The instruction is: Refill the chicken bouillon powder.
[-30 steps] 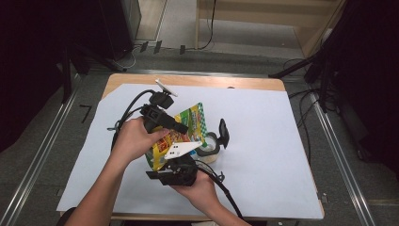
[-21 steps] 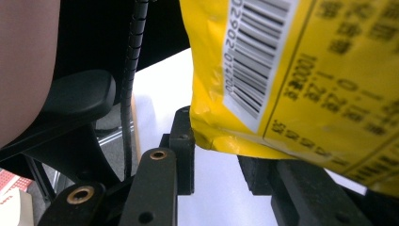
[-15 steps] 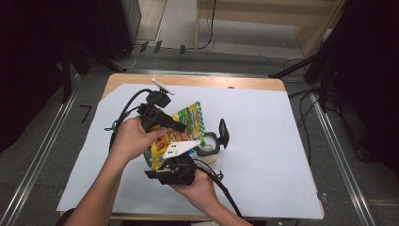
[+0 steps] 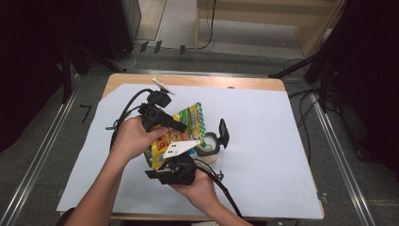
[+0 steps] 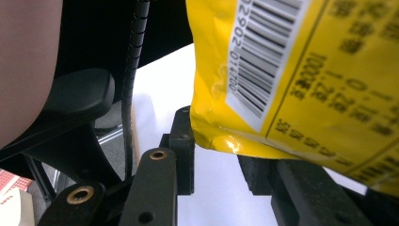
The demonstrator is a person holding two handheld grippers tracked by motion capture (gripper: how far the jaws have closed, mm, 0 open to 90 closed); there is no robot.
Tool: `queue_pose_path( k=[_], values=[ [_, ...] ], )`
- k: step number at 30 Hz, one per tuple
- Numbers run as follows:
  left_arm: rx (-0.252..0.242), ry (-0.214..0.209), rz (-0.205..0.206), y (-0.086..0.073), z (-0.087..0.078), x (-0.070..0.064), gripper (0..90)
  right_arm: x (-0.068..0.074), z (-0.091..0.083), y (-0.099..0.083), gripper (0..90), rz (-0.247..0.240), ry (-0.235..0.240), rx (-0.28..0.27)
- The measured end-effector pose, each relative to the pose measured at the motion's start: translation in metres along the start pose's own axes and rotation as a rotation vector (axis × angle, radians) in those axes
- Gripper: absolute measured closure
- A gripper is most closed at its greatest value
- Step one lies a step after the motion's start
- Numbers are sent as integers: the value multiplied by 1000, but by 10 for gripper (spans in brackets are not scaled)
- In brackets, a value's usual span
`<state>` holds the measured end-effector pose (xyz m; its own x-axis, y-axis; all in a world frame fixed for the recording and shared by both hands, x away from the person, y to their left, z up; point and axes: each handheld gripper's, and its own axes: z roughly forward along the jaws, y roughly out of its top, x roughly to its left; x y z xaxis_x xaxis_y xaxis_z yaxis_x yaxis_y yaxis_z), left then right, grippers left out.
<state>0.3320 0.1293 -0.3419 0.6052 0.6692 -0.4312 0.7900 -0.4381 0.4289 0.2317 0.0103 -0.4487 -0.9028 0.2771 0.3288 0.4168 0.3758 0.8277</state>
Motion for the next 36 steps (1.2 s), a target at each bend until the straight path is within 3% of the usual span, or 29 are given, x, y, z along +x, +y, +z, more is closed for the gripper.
queue_pose_path(
  k=[36],
  values=[
    [-10,6,2,0,-1,0,771,1,0,1,707,-19,-7,3]
  ],
)
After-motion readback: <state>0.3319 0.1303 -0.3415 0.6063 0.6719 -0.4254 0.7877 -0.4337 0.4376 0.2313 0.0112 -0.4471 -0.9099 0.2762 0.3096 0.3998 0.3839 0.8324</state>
